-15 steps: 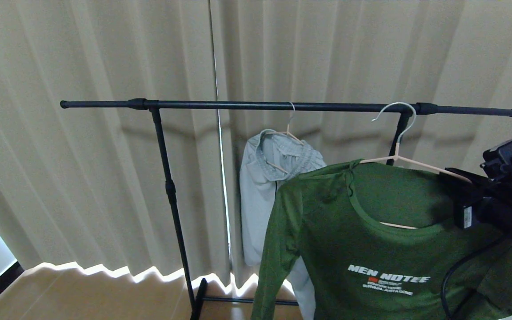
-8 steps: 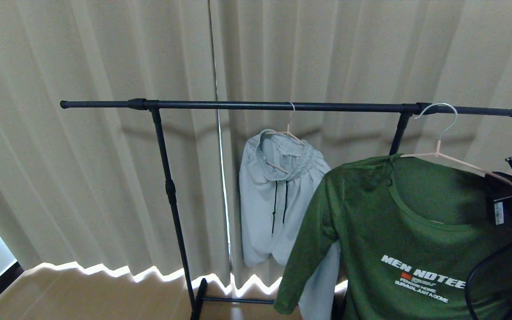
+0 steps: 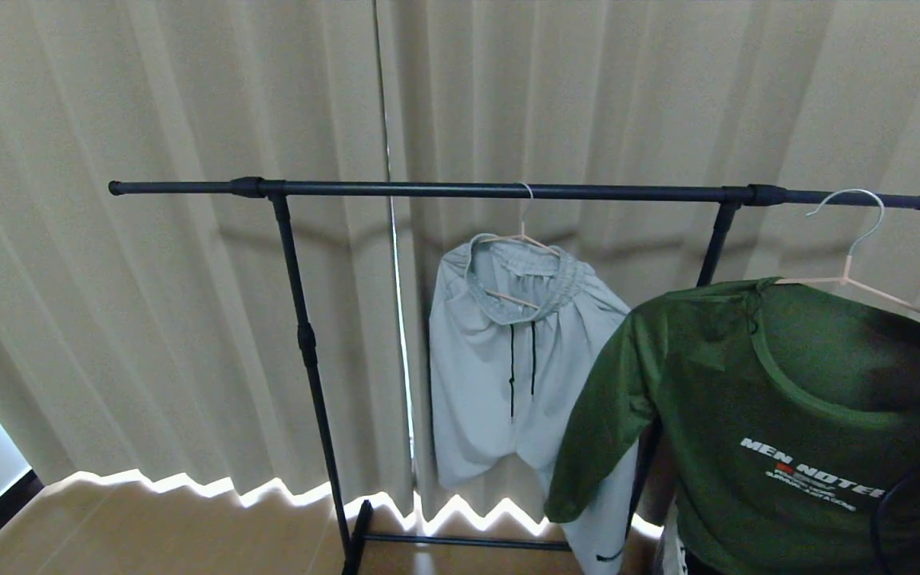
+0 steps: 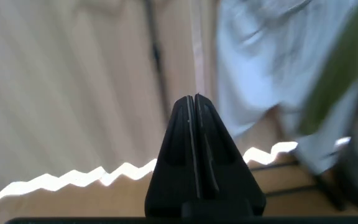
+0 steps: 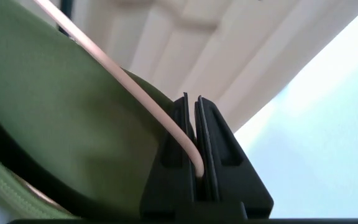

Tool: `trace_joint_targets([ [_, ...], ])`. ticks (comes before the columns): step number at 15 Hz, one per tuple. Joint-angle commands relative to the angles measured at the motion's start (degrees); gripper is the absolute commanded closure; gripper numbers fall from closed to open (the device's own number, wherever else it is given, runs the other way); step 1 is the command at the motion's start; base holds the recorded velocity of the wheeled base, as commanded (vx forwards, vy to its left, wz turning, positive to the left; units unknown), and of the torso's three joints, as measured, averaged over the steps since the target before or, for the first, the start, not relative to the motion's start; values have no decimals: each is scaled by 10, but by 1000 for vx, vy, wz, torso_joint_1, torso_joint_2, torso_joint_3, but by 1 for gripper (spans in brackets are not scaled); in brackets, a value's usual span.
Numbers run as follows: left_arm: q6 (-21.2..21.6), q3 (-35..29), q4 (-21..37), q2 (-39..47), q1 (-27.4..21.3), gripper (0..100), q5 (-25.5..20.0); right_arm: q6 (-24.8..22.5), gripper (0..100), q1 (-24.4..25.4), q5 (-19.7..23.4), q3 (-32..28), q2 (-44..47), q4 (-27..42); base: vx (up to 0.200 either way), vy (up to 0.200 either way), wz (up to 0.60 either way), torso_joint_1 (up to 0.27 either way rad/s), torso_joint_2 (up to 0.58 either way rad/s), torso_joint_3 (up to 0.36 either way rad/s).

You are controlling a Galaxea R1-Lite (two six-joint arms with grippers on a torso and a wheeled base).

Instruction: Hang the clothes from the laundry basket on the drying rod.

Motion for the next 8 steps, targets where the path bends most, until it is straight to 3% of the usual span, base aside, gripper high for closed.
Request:
trace_joint_targets([
  [1,1,0,1,-23,7,100,0,0,100,-2,0,8,0,-1,0,0,0,0,0,0],
  [3,-20,0,3,-24,8,100,7,1,100,-2,1,14,-6,-4,0,0,0,0,0,0],
  [5,-10,0,2,-24,7,100,6,1,100,-2,0,14,-11,-4,0,0,0,0,0,0],
  [8,-6,0,2,-24,7,100,6,1,100,-2,1,15,-17,-2,0,-200,0,-1,1,7],
])
